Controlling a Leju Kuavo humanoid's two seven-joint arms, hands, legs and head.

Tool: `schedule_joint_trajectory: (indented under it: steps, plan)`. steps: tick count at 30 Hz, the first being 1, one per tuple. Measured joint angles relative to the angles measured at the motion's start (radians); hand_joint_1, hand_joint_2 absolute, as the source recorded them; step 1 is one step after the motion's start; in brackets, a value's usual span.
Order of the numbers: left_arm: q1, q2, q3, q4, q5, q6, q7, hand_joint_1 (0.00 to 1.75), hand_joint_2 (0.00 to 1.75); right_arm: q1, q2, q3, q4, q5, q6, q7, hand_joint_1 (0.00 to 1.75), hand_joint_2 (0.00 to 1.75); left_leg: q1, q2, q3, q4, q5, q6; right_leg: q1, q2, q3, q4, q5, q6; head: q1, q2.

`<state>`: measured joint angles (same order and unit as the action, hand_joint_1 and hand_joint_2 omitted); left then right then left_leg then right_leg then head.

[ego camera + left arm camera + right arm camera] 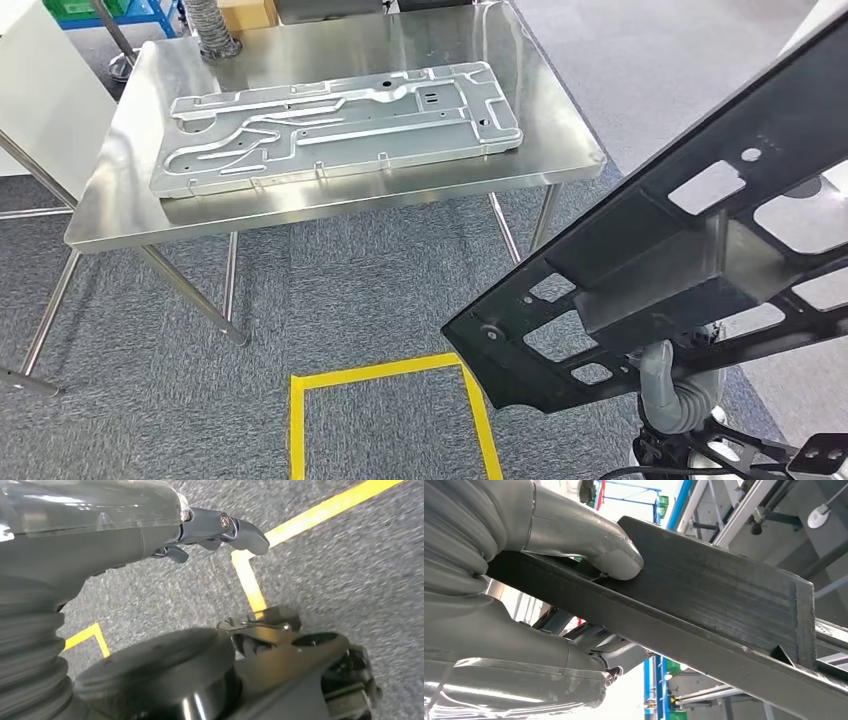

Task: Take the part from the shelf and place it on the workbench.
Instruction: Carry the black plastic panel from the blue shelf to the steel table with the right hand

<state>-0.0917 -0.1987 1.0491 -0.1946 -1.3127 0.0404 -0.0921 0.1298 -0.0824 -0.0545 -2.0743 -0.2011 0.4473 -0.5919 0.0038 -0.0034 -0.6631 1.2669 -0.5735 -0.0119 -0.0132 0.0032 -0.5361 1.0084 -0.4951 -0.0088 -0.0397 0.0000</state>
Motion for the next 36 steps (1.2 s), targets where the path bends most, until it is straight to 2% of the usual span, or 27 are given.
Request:
schedule_joint_trajectory:
  steps: [1,2,3,4,6,8,9,10,12,13,14,15,17,18,19,22,24,25,26,27,28,29,30,32,33,34,36]
  plan:
    - [0.001,0.001,0.0,0.0,0.0,0.0,0.001,0.0,1.75,0.004,0.0,0.0,-0.003,0.0,0.0,-0.001,1.75,1.75,-0.001,0.0,0.02,-0.066,0.052,0.006,0.001,0.002,0.012,0.0,-0.008,0.001,0.0,0.0]
    - [0.003,0.002,0.0,0.0,0.0,0.0,0.003,0.0,1.75,0.007,0.0,0.0,-0.005,0.0,-0.001,-0.002,1.75,1.75,-0.004,0.0,0.045,-0.131,0.092,0.013,0.002,0.003,0.022,-0.001,-0.015,0.003,0.0,0.0]
    - [0.004,0.003,0.0,0.0,0.0,0.0,0.005,0.0,1.75,0.009,0.0,0.0,-0.007,0.001,-0.001,-0.002,1.75,1.75,-0.007,0.0,0.067,-0.187,0.117,0.02,0.003,0.005,0.029,-0.001,-0.021,0.007,0.0,0.0]
    - [0.005,0.004,0.0,0.0,0.0,-0.001,0.007,0.0,1.75,0.011,0.0,0.0,-0.009,0.002,0.0,-0.003,1.75,1.75,-0.01,0.0,0.081,-0.222,0.126,0.024,0.004,0.006,0.031,-0.002,-0.025,0.011,0.0,0.0]
    - [0.007,0.005,0.0,0.0,0.002,-0.001,0.009,0.0,1.75,0.013,0.0,0.0,-0.01,0.003,0.002,-0.004,1.75,1.75,-0.013,0.0,0.088,-0.243,0.117,0.03,0.003,0.007,0.031,-0.006,-0.028,0.022,0.0,0.0]
    - [0.009,0.005,0.0,0.0,0.006,-0.001,0.01,0.0,1.75,0.011,0.0,0.0,-0.013,0.002,0.005,-0.003,1.75,1.75,-0.007,-0.001,0.1,-0.261,0.117,0.037,0.003,0.005,0.035,-0.004,-0.036,0.033,0.0,0.0]
    - [0.009,0.005,0.0,0.0,0.008,-0.001,0.01,0.0,1.75,0.007,0.0,0.0,-0.014,0.002,0.008,-0.002,1.75,1.75,-0.003,-0.001,0.11,-0.271,0.117,0.042,0.003,0.004,0.026,0.021,-0.049,0.038,0.0,0.0]
    - [0.009,0.005,0.0,0.0,0.01,0.0,0.01,0.0,1.75,0.002,0.0,0.0,-0.015,0.001,0.011,0.0,1.75,1.75,0.0,0.0,0.119,-0.279,0.117,0.046,0.002,0.003,0.003,0.067,-0.069,0.041,0.0,0.0]
    - [0.008,0.005,0.0,0.0,0.013,0.001,0.01,0.0,1.75,-0.004,0.0,0.0,-0.012,-0.001,0.017,0.002,1.75,1.75,-0.002,0.0,0.128,-0.281,0.109,0.052,-0.001,0.002,-0.082,0.204,-0.116,0.048,0.0,0.0]
    - [0.009,0.005,0.0,0.0,0.014,0.001,0.01,0.0,1.75,-0.005,0.0,0.001,-0.009,-0.002,0.018,0.002,1.75,1.75,-0.002,0.0,0.133,-0.281,0.103,0.053,-0.002,0.002,-0.121,0.257,-0.123,0.051,0.0,0.0]
    - [0.01,0.005,0.0,0.0,0.015,0.002,0.01,0.0,1.75,-0.006,0.0,0.001,-0.007,-0.003,0.019,0.002,1.75,1.75,-0.002,-0.001,0.14,-0.28,0.097,0.052,-0.004,0.002,-0.145,0.277,-0.11,0.054,0.0,0.0]
    - [0.012,0.005,0.001,0.0,0.015,0.002,0.01,0.0,1.75,-0.008,0.0,0.001,-0.004,-0.004,0.019,0.002,1.75,1.75,-0.001,-0.002,0.149,-0.28,0.089,0.05,-0.006,0.002,-0.148,0.255,-0.075,0.056,0.0,0.0]
    - [0.013,0.004,0.001,0.0,0.015,0.002,0.01,0.0,1.75,-0.013,0.0,0.001,-0.001,-0.006,0.019,0.002,1.75,1.75,-0.001,-0.005,0.172,-0.278,0.07,0.043,-0.009,0.0,-0.108,0.131,0.02,0.056,0.0,0.0]
    - [0.013,0.003,0.001,0.0,0.015,0.002,0.01,0.0,1.75,-0.016,0.0,0.001,0.001,-0.007,0.019,0.002,1.75,1.75,-0.003,-0.006,0.18,-0.275,0.06,0.038,-0.008,-0.001,-0.084,0.071,0.048,0.052,0.0,0.0]
    - [0.012,0.003,0.001,0.0,0.014,0.003,0.01,0.0,1.75,-0.018,0.0,0.001,0.002,-0.008,0.019,0.003,1.75,1.75,-0.005,-0.006,0.184,-0.274,0.052,0.032,-0.007,-0.002,-0.069,0.034,0.058,0.047,0.0,0.0]
    - [0.009,0.002,0.0,0.0,0.014,0.003,0.01,0.0,1.75,-0.023,0.0,0.001,0.005,-0.011,0.019,0.003,1.75,1.75,-0.006,-0.003,0.188,-0.278,0.039,0.016,-0.003,0.001,-0.059,0.013,0.042,0.028,0.0,0.0]
    - [0.007,0.002,0.0,0.0,0.014,0.004,0.009,0.0,1.75,-0.025,0.0,0.0,0.005,-0.013,0.019,0.003,1.75,1.75,-0.004,-0.002,0.18,-0.246,0.019,0.004,-0.007,0.001,-0.048,0.003,0.036,0.016,0.0,0.0]
    - [0.007,0.002,0.0,0.0,0.014,0.004,0.009,0.0,1.75,-0.026,0.0,0.0,0.005,-0.014,0.02,0.003,1.75,1.75,-0.002,-0.002,0.158,-0.199,-0.002,-0.001,-0.009,-0.001,-0.04,0.0,0.033,0.011,0.0,0.0]
    - [0.007,0.002,0.001,0.0,0.015,0.004,0.008,0.0,1.75,-0.026,0.0,0.0,0.005,-0.014,0.02,0.003,1.75,1.75,0.0,-0.002,0.121,-0.132,-0.027,-0.006,-0.009,-0.002,-0.034,-0.002,0.028,0.007,0.0,0.0]
    - [0.006,0.002,0.001,0.0,0.016,0.004,0.008,0.0,1.75,-0.027,0.0,0.0,0.006,-0.014,0.02,0.003,1.75,1.75,0.001,-0.002,0.075,-0.057,-0.051,-0.009,-0.008,-0.004,-0.029,-0.002,0.022,0.005,0.0,0.0]
    - [0.004,0.002,0.001,0.0,0.016,0.004,0.007,0.0,1.75,-0.027,0.0,0.0,0.006,-0.014,0.02,0.003,1.75,1.75,0.002,-0.002,0.034,0.004,-0.062,-0.011,-0.008,-0.004,-0.023,-0.002,0.017,0.005,0.0,0.0]
    - [0.003,0.002,0.001,0.0,0.016,0.004,0.007,0.0,1.75,-0.027,0.0,0.0,0.007,-0.015,0.02,0.003,1.75,1.75,0.002,-0.001,0.006,0.033,-0.053,-0.011,-0.008,-0.003,-0.014,-0.002,0.01,0.005,0.0,0.0]
    - [0.001,0.002,0.002,0.0,0.016,0.005,0.008,0.0,1.75,-0.027,0.0,0.0,0.007,-0.016,0.021,0.003,1.75,1.75,0.002,-0.001,-0.004,0.024,-0.022,-0.01,-0.008,-0.002,-0.004,-0.002,0.002,0.006,0.0,0.0]
    - [0.003,0.003,0.002,0.0,0.015,0.006,0.009,0.0,1.75,-0.026,0.0,0.0,0.008,-0.019,0.022,0.003,1.75,1.75,0.002,-0.001,0.024,-0.091,0.078,-0.003,-0.009,0.001,0.021,-0.002,-0.015,0.011,0.0,0.0]
    - [0.005,0.003,0.002,0.0,0.015,0.007,0.009,0.0,1.75,-0.027,0.0,0.0,0.008,-0.021,0.024,0.003,1.75,1.75,0.0,-0.001,0.043,-0.149,0.115,0.001,-0.007,0.003,0.03,-0.001,-0.023,0.015,0.0,0.0]
    - [0.007,0.002,0.002,0.0,0.015,0.008,0.009,0.0,1.75,-0.026,0.0,-0.001,0.009,-0.022,0.026,0.002,1.75,1.75,-0.001,0.0,0.06,-0.196,0.132,0.007,-0.006,0.004,0.035,-0.001,-0.029,0.02,0.0,0.0]
    - [0.008,0.002,0.002,0.0,0.015,0.01,0.01,0.0,1.75,-0.026,0.0,-0.001,0.01,-0.024,0.031,0.001,1.75,1.75,-0.006,-0.001,0.072,-0.227,0.124,0.017,-0.002,0.005,0.036,-0.004,-0.034,0.032,0.0,0.0]
